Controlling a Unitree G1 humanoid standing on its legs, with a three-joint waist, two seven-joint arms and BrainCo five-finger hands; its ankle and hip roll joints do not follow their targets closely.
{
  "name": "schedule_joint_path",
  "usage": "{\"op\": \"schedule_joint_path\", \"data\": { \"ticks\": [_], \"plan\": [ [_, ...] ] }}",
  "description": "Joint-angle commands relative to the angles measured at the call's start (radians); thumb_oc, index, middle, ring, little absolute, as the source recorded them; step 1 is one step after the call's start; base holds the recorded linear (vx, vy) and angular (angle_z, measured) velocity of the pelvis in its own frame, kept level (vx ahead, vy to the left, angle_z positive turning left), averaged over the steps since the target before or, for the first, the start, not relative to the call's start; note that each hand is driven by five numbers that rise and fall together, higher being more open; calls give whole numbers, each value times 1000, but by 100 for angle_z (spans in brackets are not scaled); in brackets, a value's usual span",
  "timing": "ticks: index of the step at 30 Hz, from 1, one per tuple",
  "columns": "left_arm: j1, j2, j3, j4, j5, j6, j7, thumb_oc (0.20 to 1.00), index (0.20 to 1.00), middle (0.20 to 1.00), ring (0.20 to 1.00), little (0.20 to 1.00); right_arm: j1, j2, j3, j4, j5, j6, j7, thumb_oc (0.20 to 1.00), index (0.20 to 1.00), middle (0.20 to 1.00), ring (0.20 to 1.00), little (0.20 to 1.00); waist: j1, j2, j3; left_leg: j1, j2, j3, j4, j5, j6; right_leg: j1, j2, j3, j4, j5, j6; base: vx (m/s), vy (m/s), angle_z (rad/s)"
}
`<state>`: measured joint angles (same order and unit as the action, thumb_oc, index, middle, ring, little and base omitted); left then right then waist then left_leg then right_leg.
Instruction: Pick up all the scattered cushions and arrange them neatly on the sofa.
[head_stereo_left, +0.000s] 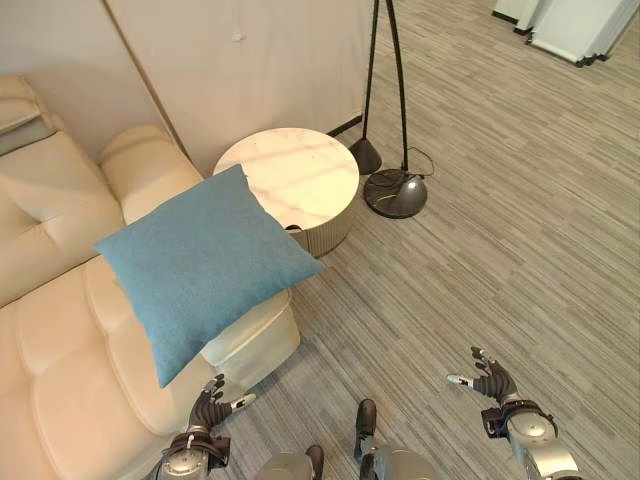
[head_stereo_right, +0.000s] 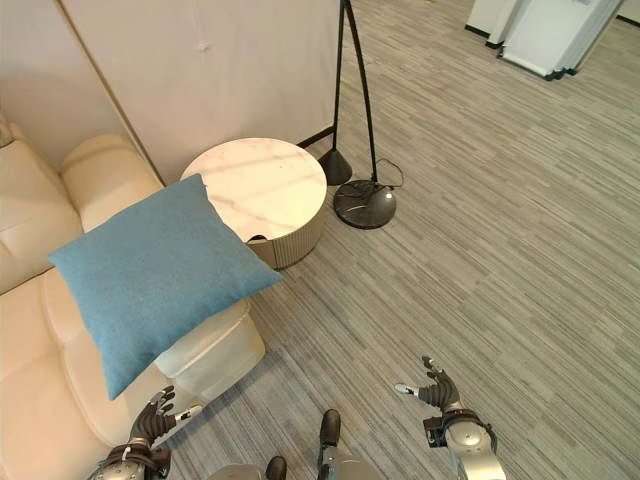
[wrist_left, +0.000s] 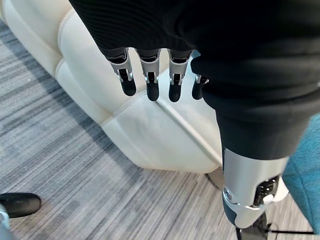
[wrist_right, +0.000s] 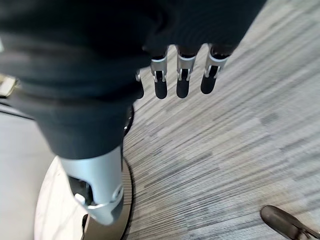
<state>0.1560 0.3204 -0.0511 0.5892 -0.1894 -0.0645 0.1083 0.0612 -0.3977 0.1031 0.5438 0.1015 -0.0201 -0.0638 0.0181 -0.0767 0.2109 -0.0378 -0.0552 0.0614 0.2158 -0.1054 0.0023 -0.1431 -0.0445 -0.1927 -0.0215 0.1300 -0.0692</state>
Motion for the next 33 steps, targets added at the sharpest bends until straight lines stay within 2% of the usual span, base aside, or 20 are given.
{"op": "schedule_joint_path", "data": {
  "ticks": [1,3,4,6,11,15,16,18,20,21,23,26,27,33],
  "plan": [
    [-6,17,22,-34,-25,-37,6,1000,1000,1000,1000,1000,57,-29,-39,-40,33,-38,-13,1000,1000,1000,1000,1000,-36,-1,-36,20,134,166,0,3,-36,73,-50,-25,41,-164,162,45,32,69],
    [-9,18,11,-30,-17,-33,6,1000,1000,1000,1000,1000,72,-26,-50,-31,34,-33,-19,1000,1000,1000,1000,1000,-58,10,-51,23,200,265,-32,22,-78,107,-73,-106,28,-181,172,110,85,140],
    [-6,20,12,-25,-10,-33,5,1000,1000,1000,1000,1000,77,-29,-56,-32,35,-33,-18,1000,1000,1000,1000,1000,-65,14,-52,30,208,276,-50,22,-93,116,-80,-121,36,-187,175,77,77,175],
    [2,21,15,-20,7,-26,-3,1000,1000,1000,1000,1000,81,-27,-56,-38,30,-26,-11,1000,1000,1000,1000,1000,-67,20,-55,42,200,264,-87,12,-99,128,-88,-137,40,-188,179,98,155,100],
    [17,32,22,-8,25,-23,-8,1000,1000,1000,1000,1000,72,-25,-48,-59,14,-20,-4,1000,1000,1000,1000,1000,-60,19,-48,62,175,243,-110,-17,-89,134,-103,-133,58,-187,186,67,162,34],
    [19,51,31,-15,29,-25,0,1000,1000,1000,1000,1000,55,-21,-31,-97,9,-22,4,1000,1000,1000,1000,1000,-39,12,-35,57,137,201,-97,-56,-58,112,-126,-96,108,-187,196,12,152,-4],
    [5,62,34,-19,31,-23,5,1000,1000,1000,1000,1000,42,-20,-25,-121,3,-25,6,1000,1000,1000,1000,1000,-32,9,-21,38,118,192,-92,-42,-33,69,-153,-85,170,-166,198,-70,179,-9],
    [0,69,36,-26,28,-29,9,1000,1000,1000,1000,1000,37,-12,-21,-128,-2,-30,9,1000,1000,1000,1000,1000,-41,15,-9,43,105,167,-105,-46,-19,20,-135,10,237,-170,213,-29,112,-2],
    [-1,73,39,-25,32,-38,19,1000,1000,1000,1000,1000,35,-12,-7,-130,-14,-36,15,1000,1000,1000,1000,1000,-63,20,-7,57,90,139,-123,-41,-14,-19,-73,128,246,-173,214,64,51,29],
    [-8,75,38,-18,26,-42,25,1000,1000,1000,1000,1000,32,-18,-1,-128,-17,-36,17,1000,1000,1000,1000,1000,-67,18,-6,62,83,126,-125,-36,-17,-17,-54,154,228,-174,216,46,-45,38],
    [-15,79,43,-15,19,-47,27,1000,1000,1000,1000,1000,20,-21,8,-126,-18,-40,14,1000,1000,1000,1000,1000,-54,12,-4,49,81,117,-114,-31,-24,3,-74,124,184,-167,213,-3,-114,47],
    [-8,74,42,-9,19,-49,26,1000,1000,1000,1000,1000,26,-25,7,-125,-22,-43,17,1000,1000,1000,1000,1000,-54,12,-14,46,83,95,-123,-15,-35,26,-61,124,154,-178,203,9,-134,31],
    [-5,64,44,7,15,-49,29,1000,1000,1000,1000,1000,26,-32,5,-121,-28,-42,13,1000,1000,1000,1000,1000,-44,11,-25,43,89,83,-134,18,-52,52,-59,101,128,-170,199,14,-108,32],
    [2,49,34,36,20,-43,21,1000,1000,1000,1000,1000,49,-54,3,-135,-49,-38,20,1000,1000,1000,1000,1000,-55,17,-63,69,105,61,-211,56,-74,115,-41,47,59,-169,186,24,-133,39]
  ]
}}
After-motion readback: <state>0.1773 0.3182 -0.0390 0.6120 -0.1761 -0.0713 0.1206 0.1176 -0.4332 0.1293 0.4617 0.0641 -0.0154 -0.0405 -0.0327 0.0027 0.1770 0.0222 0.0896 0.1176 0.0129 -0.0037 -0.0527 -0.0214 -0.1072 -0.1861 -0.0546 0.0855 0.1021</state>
